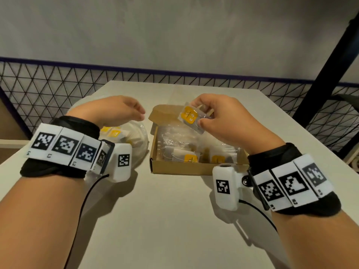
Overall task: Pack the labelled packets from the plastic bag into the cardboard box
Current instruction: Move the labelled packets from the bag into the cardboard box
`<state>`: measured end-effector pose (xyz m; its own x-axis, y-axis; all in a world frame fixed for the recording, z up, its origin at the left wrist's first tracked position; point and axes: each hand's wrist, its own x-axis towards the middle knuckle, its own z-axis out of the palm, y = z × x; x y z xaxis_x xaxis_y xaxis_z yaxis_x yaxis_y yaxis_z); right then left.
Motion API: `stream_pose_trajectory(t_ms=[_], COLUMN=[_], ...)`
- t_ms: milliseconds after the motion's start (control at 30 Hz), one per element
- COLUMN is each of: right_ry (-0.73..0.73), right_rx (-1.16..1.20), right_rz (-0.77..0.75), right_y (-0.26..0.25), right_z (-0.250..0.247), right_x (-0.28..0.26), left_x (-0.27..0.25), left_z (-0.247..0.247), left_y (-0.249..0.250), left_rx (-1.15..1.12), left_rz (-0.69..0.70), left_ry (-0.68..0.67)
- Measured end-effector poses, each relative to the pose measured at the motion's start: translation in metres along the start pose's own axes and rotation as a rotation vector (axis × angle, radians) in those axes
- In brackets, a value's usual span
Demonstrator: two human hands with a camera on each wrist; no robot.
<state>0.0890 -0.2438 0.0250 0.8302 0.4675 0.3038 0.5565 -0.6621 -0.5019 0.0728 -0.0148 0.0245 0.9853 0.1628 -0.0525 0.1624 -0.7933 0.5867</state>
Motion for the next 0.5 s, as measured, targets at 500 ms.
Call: stream_pose_trajectory(t_ms=[500], right_ry=[-0.04], right_rx=[-0.06], right_rz=[-0.016], right_y=[-0.002], right_z=[0.006], right_x=[0.001], left_x=[0.019], left_z=[0.005], left_y=[-0.049], left_rx=[0.377], left_rz=[-0.409], left_ry=[-0.18])
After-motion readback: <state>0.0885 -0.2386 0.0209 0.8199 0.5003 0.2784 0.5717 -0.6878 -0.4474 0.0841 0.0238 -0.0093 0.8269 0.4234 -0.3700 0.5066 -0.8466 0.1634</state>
